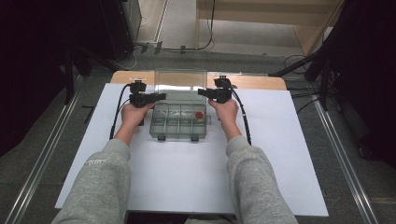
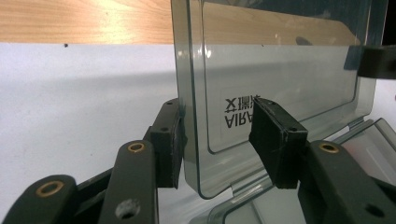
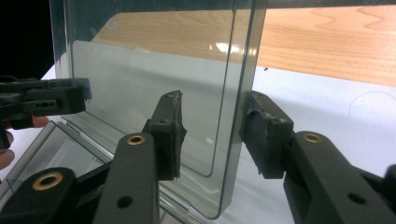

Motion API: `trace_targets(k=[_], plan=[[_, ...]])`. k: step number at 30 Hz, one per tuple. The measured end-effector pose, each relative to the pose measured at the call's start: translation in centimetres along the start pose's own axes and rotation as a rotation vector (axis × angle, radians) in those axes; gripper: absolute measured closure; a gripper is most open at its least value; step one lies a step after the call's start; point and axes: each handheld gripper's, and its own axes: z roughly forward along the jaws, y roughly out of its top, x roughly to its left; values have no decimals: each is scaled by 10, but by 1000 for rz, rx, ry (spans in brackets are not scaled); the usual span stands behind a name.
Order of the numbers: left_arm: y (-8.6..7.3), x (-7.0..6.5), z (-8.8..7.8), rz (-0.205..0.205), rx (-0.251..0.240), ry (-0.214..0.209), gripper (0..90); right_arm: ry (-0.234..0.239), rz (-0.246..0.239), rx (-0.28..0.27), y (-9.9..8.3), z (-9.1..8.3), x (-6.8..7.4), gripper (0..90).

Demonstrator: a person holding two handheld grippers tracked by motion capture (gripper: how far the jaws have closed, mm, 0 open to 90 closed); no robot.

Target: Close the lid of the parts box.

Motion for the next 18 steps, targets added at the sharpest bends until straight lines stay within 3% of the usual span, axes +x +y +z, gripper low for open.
trace_targets(k=[9, 18], plan=[[3, 0, -2, -31, -14, -4, 542, 0, -12, -9, 6, -3, 4, 581], [7, -3, -5, -13, -25, 1, 542, 6, -21, -11, 9, -8, 6, 590]])
